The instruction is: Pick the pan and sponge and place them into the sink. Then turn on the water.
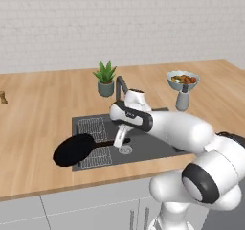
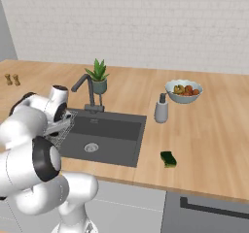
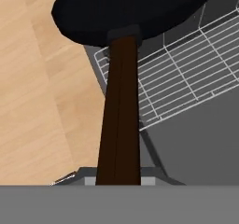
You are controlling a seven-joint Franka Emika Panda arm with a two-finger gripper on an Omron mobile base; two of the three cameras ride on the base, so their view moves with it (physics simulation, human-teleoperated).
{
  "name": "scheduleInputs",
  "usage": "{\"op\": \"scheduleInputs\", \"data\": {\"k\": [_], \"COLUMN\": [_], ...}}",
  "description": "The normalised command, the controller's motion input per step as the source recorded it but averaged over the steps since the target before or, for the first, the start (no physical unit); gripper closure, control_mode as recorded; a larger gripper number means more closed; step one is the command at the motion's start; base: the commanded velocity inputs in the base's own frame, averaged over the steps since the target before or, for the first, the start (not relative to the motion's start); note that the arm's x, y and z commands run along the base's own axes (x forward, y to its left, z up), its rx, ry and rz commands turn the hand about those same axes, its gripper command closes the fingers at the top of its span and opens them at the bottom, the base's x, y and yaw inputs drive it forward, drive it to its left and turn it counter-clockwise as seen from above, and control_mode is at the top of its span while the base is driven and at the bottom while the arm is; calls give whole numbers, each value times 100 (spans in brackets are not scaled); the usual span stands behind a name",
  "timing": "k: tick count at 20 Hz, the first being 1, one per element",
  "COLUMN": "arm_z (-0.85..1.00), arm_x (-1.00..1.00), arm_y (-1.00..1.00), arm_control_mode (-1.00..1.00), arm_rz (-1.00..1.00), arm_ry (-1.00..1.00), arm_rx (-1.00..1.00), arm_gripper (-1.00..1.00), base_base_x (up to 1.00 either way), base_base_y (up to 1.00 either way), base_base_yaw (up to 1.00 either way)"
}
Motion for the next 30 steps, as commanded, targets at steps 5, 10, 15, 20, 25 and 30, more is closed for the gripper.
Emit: {"op": "scheduleInputs", "data": {"k": [5, 10, 15, 20, 25, 30], "arm_z": [0, 0, 3, 4, 0, 0], "arm_x": [1, 8, 20, 36, 61, 36], "arm_y": [-78, -80, -79, -75, -54, -50], "arm_control_mode": [-100, -100, -100, -100, -100, -100], "arm_rz": [4, 8, 7, 2, 0, 0], "arm_ry": [0, -1, -2, 0, 0, 0], "arm_rx": [0, 0, 1, 5, 3, 0], "arm_gripper": [100, 100, 100, 100, 100, 100], "base_base_x": [0, 0, 0, 0, 0, 0], "base_base_y": [0, 0, 0, 0, 0, 0], "base_base_yaw": [0, 0, 0, 0, 0, 0]}}
